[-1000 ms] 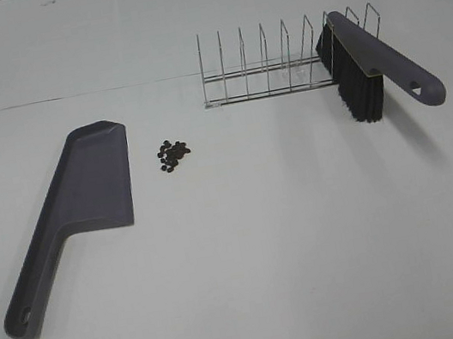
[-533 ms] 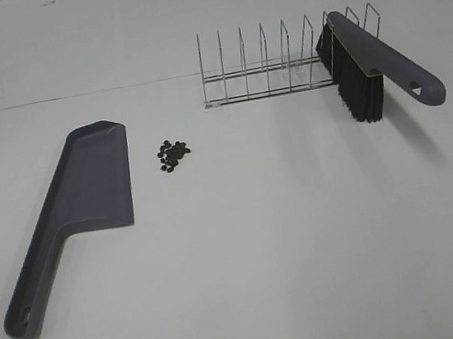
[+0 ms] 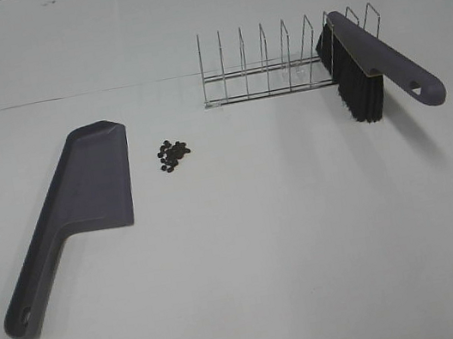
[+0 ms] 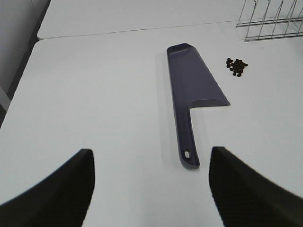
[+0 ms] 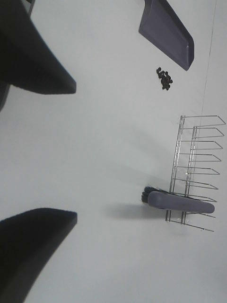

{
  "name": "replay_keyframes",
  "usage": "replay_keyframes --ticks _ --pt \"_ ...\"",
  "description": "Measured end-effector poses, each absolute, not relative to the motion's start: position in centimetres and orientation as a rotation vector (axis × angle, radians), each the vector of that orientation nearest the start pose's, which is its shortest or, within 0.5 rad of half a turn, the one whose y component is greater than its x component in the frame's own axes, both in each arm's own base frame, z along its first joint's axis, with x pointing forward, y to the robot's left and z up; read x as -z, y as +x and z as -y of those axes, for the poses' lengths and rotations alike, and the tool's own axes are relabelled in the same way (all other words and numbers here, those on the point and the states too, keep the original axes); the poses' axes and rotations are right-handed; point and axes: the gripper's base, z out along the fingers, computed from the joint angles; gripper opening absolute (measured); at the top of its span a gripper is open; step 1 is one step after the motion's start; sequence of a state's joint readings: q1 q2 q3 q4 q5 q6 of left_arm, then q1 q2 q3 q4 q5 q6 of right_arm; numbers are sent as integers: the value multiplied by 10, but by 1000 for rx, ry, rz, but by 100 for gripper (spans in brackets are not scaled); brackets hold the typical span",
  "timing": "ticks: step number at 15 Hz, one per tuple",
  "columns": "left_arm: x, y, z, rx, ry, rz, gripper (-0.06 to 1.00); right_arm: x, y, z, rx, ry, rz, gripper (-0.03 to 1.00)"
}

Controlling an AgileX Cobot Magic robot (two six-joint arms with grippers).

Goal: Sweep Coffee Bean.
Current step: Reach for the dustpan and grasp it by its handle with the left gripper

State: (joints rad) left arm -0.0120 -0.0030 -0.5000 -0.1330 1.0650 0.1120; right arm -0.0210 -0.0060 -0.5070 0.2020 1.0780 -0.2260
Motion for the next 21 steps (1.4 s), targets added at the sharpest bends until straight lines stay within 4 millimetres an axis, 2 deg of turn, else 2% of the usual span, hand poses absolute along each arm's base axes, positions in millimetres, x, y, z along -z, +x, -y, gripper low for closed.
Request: replay_keyframes --ticks 21 --pt "-277 -6 10 97 133 -2035 63 -279 -8 -16 -87 -221 -2021 57"
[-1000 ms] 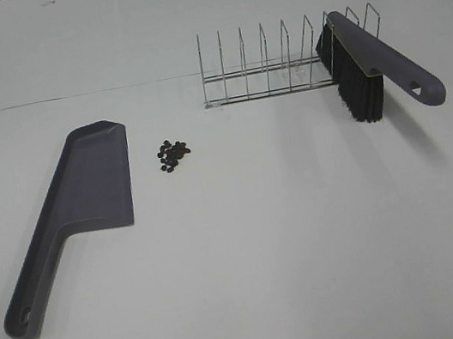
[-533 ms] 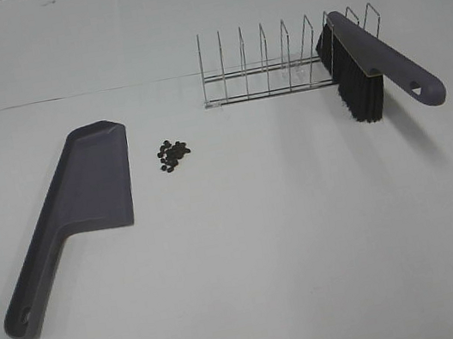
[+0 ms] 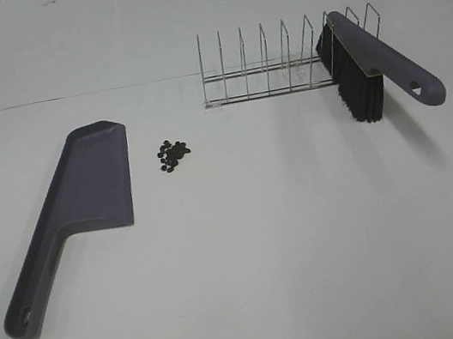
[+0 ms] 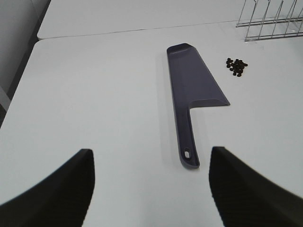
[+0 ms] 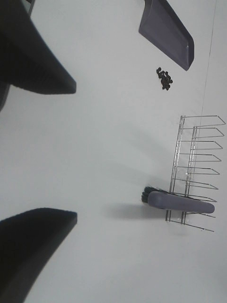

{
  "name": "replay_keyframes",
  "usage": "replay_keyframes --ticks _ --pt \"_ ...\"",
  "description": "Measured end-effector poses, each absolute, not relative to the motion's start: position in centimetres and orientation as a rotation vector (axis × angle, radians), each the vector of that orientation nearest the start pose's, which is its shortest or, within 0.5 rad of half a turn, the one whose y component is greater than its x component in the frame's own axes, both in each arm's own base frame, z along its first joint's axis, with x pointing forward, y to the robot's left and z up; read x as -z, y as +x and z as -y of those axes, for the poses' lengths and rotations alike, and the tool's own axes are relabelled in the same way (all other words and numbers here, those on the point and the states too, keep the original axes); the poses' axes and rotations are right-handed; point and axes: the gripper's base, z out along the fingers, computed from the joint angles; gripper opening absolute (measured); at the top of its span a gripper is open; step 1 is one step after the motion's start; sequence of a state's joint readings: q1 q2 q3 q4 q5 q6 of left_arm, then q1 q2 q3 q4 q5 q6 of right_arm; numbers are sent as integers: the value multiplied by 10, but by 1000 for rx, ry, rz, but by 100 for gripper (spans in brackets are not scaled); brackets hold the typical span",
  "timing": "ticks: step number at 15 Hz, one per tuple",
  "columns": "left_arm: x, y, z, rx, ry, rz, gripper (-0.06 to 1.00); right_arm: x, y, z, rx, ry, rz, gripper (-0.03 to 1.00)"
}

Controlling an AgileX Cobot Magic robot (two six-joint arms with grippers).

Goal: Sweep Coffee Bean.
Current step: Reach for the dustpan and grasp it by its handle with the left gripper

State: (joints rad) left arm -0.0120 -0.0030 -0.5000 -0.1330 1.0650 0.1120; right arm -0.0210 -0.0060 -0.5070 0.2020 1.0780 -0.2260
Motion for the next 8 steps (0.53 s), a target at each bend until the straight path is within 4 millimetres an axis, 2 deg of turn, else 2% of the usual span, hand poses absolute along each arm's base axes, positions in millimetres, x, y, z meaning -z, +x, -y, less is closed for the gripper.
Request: replay_keyframes --ticks 8 --pt "-277 -6 10 97 133 -2035 63 -279 -8 -16 -87 -221 -2021 57"
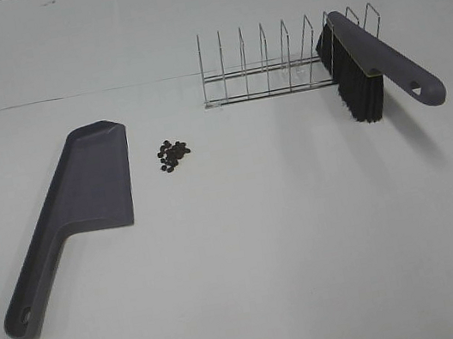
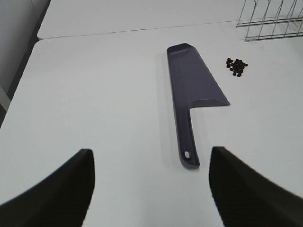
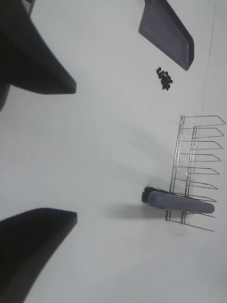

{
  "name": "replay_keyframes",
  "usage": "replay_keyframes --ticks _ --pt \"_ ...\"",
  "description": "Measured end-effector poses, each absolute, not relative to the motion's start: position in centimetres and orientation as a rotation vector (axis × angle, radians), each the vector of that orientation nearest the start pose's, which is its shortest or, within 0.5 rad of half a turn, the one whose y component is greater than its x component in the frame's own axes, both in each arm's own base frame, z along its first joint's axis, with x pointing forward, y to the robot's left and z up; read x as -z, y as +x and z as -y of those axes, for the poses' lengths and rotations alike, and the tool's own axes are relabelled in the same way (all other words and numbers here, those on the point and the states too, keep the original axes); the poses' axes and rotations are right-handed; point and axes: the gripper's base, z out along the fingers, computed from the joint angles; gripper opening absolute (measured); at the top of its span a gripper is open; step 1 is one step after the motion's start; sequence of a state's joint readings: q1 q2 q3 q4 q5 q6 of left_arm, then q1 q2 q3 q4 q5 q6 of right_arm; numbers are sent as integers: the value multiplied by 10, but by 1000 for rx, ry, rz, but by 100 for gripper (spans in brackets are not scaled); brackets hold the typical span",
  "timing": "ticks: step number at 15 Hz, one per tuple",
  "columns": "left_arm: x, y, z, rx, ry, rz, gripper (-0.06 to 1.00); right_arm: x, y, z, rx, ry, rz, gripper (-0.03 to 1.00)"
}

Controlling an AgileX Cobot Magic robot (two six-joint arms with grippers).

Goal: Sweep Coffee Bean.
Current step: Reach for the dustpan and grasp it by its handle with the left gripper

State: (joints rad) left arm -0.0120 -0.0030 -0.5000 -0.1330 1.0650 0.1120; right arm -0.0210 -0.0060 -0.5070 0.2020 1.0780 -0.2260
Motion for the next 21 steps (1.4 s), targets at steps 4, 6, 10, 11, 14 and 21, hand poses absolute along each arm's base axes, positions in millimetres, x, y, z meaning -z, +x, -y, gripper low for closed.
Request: replay_keyframes --ticks 4,6,10,11,14,21 --pt "-277 -6 10 97 133 -2035 63 -279 -8 -16 -87 -221 -2021 57" --pt "-277 -6 10 97 133 -2035 63 -279 -8 -16 -87 -221 -2021 57" --pt "-287 11 10 109 102 -2052 63 -279 -8 -16 -87 -221 -2021 57" --pt "-293 20 10 111 89 -2003 63 -279 -8 -17 -91 -221 -2021 57" --pt "-307 50 12 166 41 -1931 63 -279 -8 -17 -100 -221 -2020 57" --pt "-295 210 19 290 -80 -2410 63 -279 -8 -18 -107 -222 -2019 57"
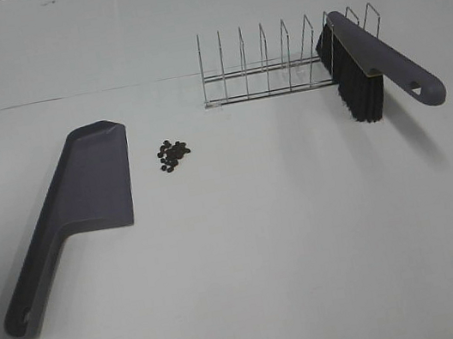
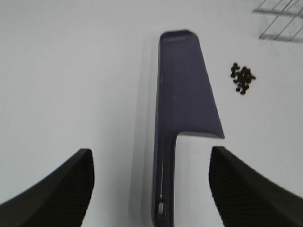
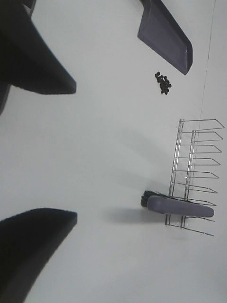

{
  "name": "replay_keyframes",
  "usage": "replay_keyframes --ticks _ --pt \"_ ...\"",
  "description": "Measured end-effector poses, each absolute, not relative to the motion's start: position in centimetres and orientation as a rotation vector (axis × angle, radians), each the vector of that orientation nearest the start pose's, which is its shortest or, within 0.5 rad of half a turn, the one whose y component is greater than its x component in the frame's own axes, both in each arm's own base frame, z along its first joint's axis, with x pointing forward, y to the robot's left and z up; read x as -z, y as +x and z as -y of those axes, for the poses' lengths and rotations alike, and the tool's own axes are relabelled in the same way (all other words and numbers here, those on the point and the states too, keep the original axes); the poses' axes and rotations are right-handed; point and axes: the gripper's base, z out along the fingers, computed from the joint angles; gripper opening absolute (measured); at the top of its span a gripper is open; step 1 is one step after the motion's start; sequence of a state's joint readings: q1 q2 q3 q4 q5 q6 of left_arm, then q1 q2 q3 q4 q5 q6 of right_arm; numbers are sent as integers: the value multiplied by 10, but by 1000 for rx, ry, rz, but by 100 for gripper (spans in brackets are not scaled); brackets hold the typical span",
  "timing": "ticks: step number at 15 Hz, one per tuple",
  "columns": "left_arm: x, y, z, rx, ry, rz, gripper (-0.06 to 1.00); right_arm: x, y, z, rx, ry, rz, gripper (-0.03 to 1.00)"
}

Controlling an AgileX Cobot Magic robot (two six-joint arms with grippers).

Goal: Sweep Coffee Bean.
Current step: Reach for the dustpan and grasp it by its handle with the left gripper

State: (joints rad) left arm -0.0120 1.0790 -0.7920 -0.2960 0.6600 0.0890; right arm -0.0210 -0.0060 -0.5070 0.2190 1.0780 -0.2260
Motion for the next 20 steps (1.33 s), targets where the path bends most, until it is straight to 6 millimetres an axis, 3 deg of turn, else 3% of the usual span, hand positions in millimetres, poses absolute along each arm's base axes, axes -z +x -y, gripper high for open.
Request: replay_keyframes --ticks 3,7,10,14,20 --pt "-263 269 26 347 -71 -2716 63 -279 -8 -18 -107 -222 -2019 57" --pt "-215 319 61 369 27 -2923 65 -279 -8 -18 -107 -222 -2019 57" --pt "-179 330 78 220 75 -3048 71 -279 -8 -18 -108 -222 -2018 57" --pt "-141 334 77 122 27 -3165 73 -279 -8 -18 -108 -222 -2018 57" --pt "-127 338 94 130 79 -3121 73 -279 -8 -18 -108 -222 -2018 57"
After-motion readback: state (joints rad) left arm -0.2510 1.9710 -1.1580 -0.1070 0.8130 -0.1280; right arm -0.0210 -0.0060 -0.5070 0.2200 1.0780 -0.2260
